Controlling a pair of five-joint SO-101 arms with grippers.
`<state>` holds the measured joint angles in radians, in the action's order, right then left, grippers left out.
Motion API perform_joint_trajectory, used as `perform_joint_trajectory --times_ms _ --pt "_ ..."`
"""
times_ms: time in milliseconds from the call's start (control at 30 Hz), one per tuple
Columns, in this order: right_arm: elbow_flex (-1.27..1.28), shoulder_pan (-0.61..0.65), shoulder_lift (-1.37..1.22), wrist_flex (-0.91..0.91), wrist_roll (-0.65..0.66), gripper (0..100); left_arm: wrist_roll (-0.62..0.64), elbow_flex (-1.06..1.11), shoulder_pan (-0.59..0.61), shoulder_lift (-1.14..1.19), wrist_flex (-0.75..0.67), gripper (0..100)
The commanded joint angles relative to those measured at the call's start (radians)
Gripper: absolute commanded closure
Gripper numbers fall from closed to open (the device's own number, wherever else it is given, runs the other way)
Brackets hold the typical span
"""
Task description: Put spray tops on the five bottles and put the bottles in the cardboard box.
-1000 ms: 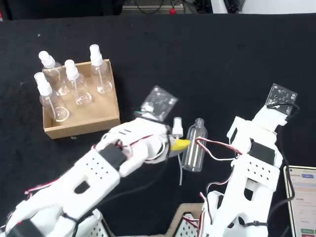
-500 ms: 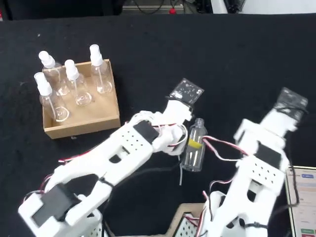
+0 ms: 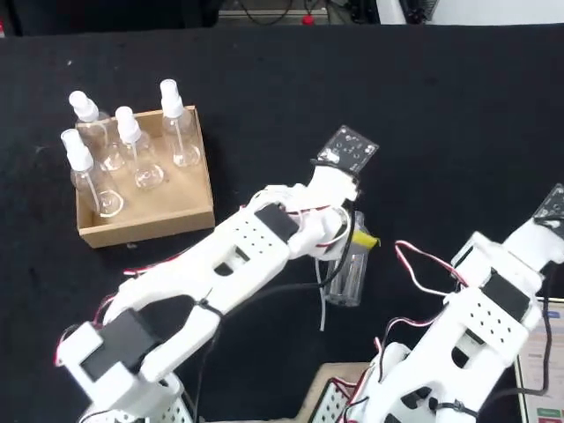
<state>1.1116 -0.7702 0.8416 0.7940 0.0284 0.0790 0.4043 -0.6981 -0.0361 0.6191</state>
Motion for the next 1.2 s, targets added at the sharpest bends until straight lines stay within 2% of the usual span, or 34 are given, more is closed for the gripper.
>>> perform_joint_trajectory --times_ms 0,133,467,667,767,933,1167 --pt "-0.002 -0.02 0.013 -0.035 0.012 87.1 0.04 -0.116 -0.064 0.06 -0.017 66" --pt "0.001 -0.021 0.013 -0.029 0.012 87.1 0.112 -0.185 -0.071 0.138 -0.017 66" --pt "0.007 -0.021 0.013 -0.029 0.012 87.1 0.11 -0.271 -0.035 0.298 -0.012 66" --pt "0.022 -0.02 0.013 -0.044 0.012 87.1 0.11 -0.3 -0.019 0.33 0.058 66" --pt "0.022 -0.02 0.013 -0.044 0.012 87.1 0.094 -0.318 -0.016 0.344 0.081 66" --pt "0.022 -0.02 0.013 -0.044 0.012 87.1 -0.009 -0.337 -0.031 0.379 0.081 70" --pt "0.022 -0.02 0.013 -0.051 0.012 87.1 -0.008 -0.338 -0.044 0.431 0.075 72"
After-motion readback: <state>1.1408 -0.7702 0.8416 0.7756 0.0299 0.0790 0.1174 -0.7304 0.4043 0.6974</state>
